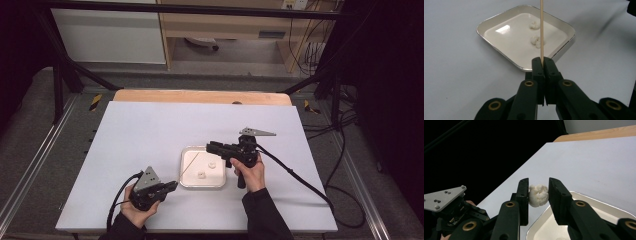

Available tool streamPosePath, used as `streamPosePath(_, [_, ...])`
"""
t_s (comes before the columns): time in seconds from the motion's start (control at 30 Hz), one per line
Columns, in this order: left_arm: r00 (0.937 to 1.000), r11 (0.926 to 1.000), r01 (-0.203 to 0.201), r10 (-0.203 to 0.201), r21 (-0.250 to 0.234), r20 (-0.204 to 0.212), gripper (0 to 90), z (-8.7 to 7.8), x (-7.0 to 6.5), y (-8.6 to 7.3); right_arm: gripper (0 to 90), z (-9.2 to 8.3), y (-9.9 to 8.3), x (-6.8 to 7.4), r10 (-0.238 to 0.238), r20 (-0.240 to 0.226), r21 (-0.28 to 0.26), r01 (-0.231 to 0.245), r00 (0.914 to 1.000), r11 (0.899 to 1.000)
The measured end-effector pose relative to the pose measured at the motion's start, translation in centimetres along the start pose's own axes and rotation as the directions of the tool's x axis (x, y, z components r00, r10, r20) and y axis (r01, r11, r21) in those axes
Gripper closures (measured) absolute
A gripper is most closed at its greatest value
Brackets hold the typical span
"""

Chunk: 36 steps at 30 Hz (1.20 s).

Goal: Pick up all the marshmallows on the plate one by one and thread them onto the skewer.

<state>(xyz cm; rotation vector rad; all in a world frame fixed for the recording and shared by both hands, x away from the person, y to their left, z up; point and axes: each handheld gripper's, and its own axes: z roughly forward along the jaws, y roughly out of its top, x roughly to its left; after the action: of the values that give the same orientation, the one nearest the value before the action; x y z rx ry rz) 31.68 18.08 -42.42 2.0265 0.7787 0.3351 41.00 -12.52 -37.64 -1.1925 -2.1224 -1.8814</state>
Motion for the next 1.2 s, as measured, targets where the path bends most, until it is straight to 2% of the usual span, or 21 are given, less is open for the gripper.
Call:
streamPosePath(0.2, [1.0000,1.0000,0.000,0.000,-0.002,0.000,88.4,0.0,0.0,0.0,71.3,0.7,0.0,-0.1,0.037,-0.045,0.005,-0.036,0.9983,0.999])
streamPosePath(0.37, [1.0000,1.0000,-0.001,0.001,-0.006,0.001,88.4,0.0,-0.1,0.0,71.4,0.9,-0.1,-0.1,0.054,-0.058,0.009,-0.054,0.9969,0.998])
streamPosePath(0.73, [1.0000,0.9999,-0.006,0.007,-0.012,0.001,88.4,0.0,-0.2,0.0,71.6,1.7,-0.4,0.0,0.064,-0.086,0.024,-0.062,0.9942,0.998])
streamPosePath(1.13, [0.9999,0.9998,-0.015,0.015,-0.015,-0.005,88.5,0.1,-0.4,-0.1,73.2,2.3,-1.2,0.1,0.098,-0.119,0.042,-0.094,0.9880,0.995])
streamPosePath(1.2, [0.9995,0.9990,-0.032,0.032,-0.031,-0.001,88.5,0.3,-0.3,0.0,73.7,2.4,-1.4,0.1,0.098,-0.121,0.047,-0.093,0.9879,0.995])
